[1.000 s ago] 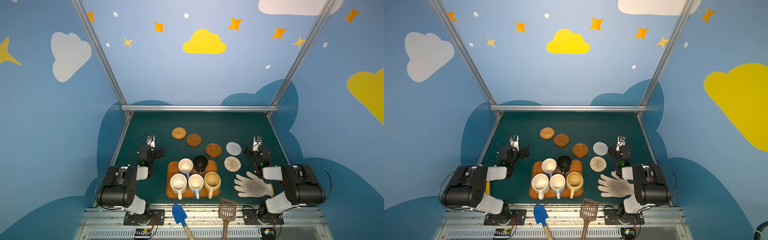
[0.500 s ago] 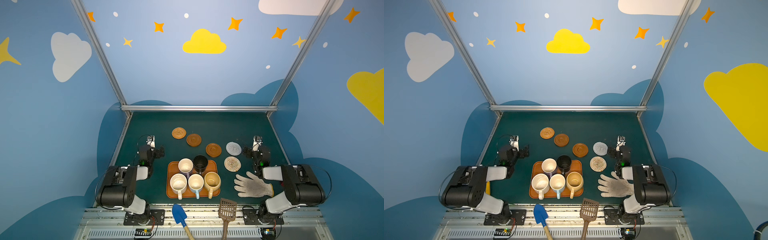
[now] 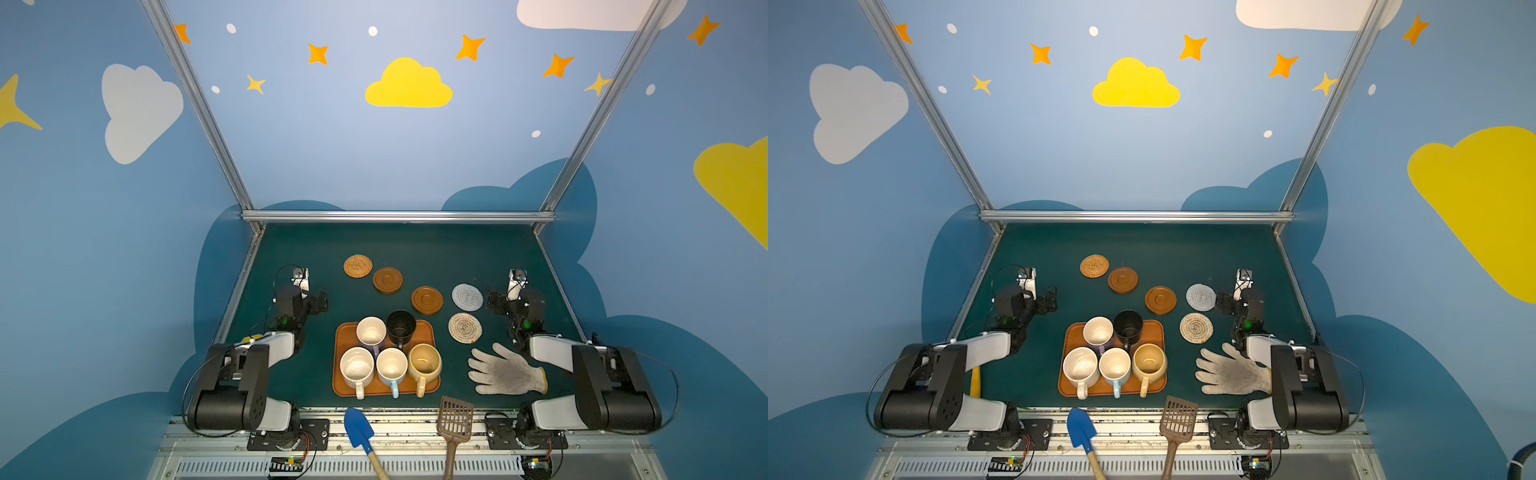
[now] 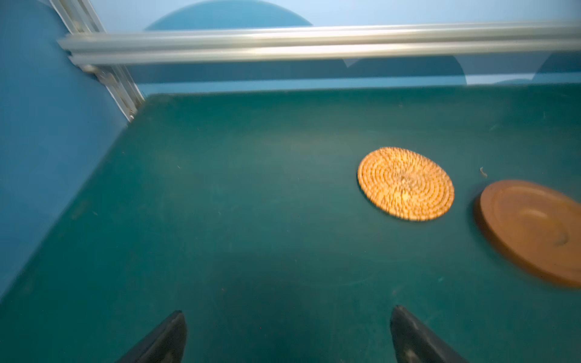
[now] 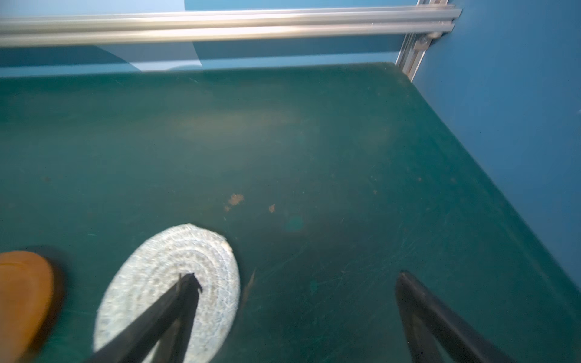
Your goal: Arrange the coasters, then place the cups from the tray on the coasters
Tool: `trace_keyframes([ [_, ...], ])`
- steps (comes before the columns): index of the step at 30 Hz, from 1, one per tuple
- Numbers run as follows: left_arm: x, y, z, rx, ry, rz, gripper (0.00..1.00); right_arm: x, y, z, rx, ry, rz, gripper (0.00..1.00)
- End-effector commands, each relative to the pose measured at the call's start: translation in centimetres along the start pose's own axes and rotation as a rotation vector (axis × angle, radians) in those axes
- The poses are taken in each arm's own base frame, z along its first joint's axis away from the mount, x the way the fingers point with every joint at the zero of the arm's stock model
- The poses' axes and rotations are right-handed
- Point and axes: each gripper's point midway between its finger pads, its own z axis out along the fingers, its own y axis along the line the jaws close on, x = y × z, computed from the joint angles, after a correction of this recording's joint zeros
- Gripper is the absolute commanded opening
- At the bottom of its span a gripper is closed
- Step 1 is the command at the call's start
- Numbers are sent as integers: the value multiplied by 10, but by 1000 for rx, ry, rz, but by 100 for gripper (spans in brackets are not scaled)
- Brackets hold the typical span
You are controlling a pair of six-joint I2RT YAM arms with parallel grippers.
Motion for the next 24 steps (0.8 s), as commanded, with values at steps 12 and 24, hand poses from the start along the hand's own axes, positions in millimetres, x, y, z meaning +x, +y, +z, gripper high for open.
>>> trace_keyframes([
  [12, -54, -79, 49, 167, 360, -126, 100, -64, 85, -13, -264, 165, 72, 97],
  [24, -18, -126, 148, 143, 579, -40, 100, -47, 172, -1, -466, 319, -33, 97],
])
